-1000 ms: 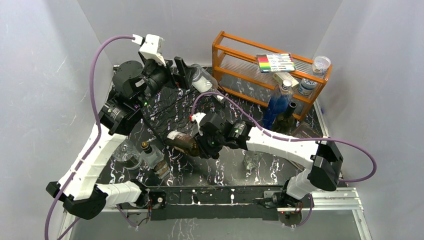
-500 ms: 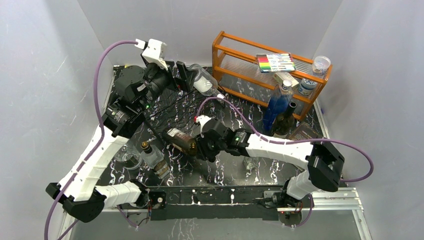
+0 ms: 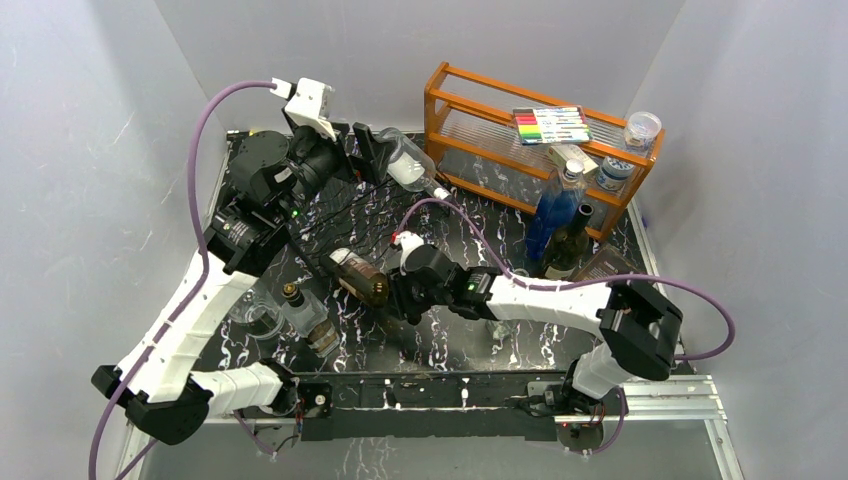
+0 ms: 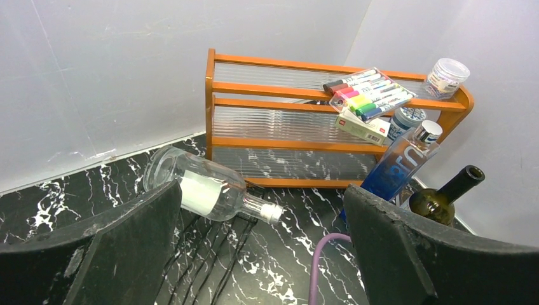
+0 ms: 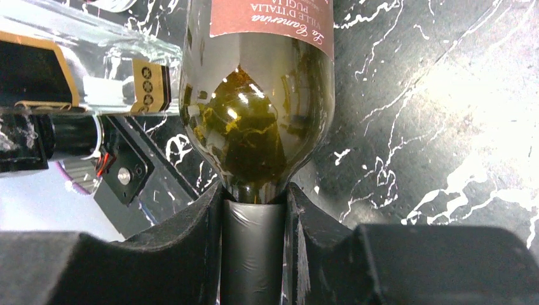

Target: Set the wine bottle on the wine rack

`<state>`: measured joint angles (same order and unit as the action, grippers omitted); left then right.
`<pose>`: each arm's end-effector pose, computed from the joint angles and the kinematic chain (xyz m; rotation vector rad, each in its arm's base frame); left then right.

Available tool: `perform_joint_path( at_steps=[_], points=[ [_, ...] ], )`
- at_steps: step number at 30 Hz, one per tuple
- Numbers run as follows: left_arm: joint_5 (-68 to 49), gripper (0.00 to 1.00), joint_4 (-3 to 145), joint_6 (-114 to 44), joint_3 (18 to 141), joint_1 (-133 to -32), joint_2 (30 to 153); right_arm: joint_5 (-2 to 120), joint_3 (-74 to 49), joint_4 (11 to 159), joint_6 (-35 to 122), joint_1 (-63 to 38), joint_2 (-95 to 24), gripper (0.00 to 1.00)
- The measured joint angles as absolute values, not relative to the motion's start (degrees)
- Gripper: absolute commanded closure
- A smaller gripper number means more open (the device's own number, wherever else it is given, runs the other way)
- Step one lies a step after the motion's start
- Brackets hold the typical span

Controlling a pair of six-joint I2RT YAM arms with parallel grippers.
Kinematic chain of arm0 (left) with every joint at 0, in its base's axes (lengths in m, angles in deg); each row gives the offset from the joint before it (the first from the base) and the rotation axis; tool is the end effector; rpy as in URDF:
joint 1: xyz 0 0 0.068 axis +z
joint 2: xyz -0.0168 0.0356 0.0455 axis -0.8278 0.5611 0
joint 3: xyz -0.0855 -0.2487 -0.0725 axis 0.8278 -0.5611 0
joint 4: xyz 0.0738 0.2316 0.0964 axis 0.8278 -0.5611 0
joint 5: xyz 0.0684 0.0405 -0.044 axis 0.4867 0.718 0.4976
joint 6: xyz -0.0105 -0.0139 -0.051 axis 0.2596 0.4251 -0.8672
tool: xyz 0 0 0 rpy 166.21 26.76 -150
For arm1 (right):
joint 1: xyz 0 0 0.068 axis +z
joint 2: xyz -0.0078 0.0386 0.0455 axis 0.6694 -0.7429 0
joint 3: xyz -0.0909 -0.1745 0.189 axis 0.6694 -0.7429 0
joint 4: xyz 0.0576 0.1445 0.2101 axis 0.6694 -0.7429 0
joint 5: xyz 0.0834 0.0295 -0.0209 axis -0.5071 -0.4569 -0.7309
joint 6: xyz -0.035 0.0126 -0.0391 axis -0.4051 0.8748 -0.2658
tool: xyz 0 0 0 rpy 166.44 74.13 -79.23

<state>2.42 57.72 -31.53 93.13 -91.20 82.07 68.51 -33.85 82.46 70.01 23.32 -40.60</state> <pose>0.1905 -0.1320 0.5107 0.2803 1.4191 -0.5845 0.1396 0.3019 0.2359 -0.6356 2.2556 0.9041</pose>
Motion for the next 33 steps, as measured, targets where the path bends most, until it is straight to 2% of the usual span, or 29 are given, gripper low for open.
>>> perform_joint_path(
  at_steps=[33],
  points=[
    [2.5,0.02,56.3,-30.6,93.0,-91.2,81.4,74.9,-31.9,97.4,67.7,23.7,-52.0,1.00]
  ],
)
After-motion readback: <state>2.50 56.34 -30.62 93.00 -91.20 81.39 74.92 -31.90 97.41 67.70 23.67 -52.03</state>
